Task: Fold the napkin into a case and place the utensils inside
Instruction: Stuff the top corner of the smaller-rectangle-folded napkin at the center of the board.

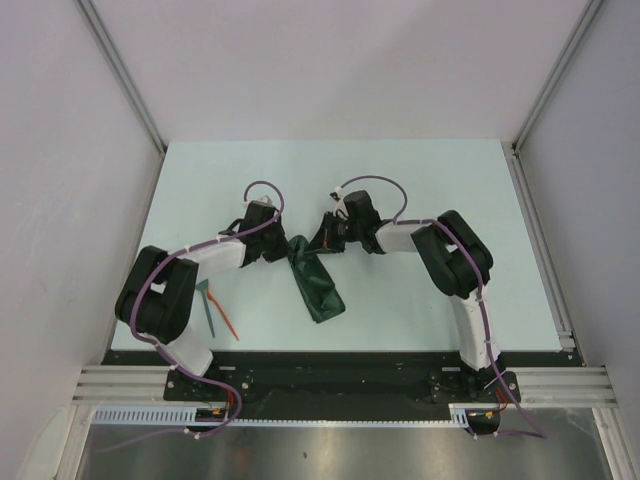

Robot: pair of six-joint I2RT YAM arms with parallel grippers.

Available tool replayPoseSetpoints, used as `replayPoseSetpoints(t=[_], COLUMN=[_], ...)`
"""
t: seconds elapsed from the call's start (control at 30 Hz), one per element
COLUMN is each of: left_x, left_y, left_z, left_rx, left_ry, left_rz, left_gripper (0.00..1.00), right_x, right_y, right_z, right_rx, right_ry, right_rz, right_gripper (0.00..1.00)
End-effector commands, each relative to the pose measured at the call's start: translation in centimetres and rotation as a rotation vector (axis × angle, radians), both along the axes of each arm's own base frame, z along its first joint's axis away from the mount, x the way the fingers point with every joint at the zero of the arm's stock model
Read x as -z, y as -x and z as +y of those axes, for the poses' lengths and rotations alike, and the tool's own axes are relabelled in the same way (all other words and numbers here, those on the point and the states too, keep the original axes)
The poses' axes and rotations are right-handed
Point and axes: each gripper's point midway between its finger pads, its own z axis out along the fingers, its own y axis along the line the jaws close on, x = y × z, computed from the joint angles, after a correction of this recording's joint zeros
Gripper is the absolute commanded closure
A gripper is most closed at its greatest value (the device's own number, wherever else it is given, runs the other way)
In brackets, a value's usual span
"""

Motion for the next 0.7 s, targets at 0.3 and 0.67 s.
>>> replayPoseSetpoints(t=[0.3, 0.67], left_x=[-1.7, 1.0], left_y=[-0.1, 0.0], left_z=[-0.9, -0.9], left_rx=[0.025, 0.006], left_ry=[0.056, 0.022], left_rz=[-0.041, 0.070], left_gripper=[1.00, 1.00], right_x=[2.8, 2.9], right_y=[0.1, -0.2], right_z=[3.5, 3.1], right_rx=[-0.029, -0.055], right_ry=[-0.060, 0.007], right_rz=[0.046, -0.008], right_gripper=[1.00, 1.00])
